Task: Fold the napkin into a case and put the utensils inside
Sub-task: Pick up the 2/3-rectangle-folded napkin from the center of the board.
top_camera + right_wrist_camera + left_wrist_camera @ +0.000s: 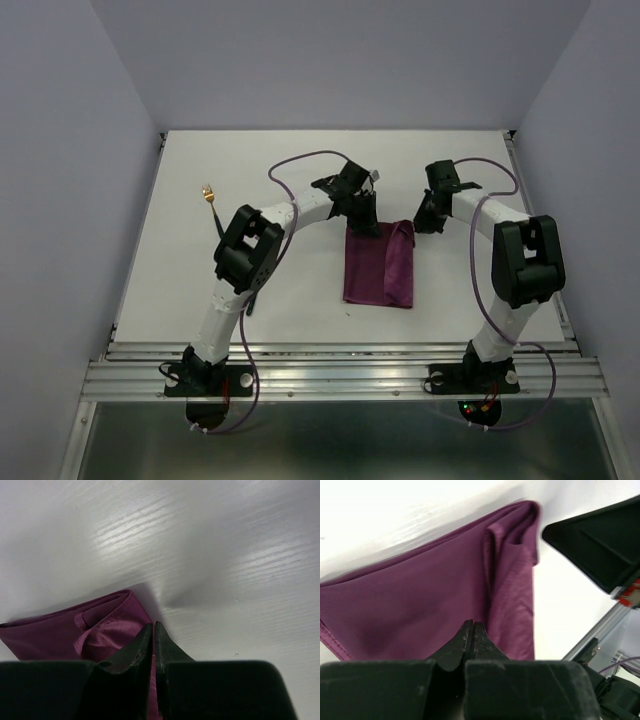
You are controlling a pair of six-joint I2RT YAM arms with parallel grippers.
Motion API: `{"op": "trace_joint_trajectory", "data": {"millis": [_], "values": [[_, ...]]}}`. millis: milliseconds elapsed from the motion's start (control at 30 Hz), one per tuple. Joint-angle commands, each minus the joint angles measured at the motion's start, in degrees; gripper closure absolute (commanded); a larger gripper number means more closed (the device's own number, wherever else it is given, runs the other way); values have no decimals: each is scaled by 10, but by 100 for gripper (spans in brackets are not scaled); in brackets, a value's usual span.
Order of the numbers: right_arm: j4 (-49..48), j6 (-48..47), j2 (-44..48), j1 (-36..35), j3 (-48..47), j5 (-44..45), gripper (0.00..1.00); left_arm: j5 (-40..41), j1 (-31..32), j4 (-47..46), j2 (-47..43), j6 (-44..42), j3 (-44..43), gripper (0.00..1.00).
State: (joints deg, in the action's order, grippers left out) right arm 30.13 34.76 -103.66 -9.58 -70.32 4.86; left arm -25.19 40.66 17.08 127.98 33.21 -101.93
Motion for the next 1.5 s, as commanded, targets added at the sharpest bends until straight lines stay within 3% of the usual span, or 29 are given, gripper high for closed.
{"op": "trace_joint_trajectory", "data": {"millis": [0, 500, 600, 833, 1033, 1467], "values": [[-34, -1, -2, -3, 0, -22, 89, 7, -6, 27, 6, -25, -23, 100], [-80, 1, 5, -8, 38, -79, 90, 3, -8, 15, -17, -42, 2, 99], [-83, 7, 7, -13, 39, -79, 91, 6, -9, 16, -26, -40, 6, 91], [-71, 6, 6, -18, 21, -68, 90, 4, -9, 28, -20, -41, -33, 49], [-70, 5, 7, -18, 17, -71, 90, -6, -9, 30, 0, -36, -70, 32], [-50, -2, 1, -29, -10, -71, 90, -42, -11, 19, 42, -36, -101, 28]]}}
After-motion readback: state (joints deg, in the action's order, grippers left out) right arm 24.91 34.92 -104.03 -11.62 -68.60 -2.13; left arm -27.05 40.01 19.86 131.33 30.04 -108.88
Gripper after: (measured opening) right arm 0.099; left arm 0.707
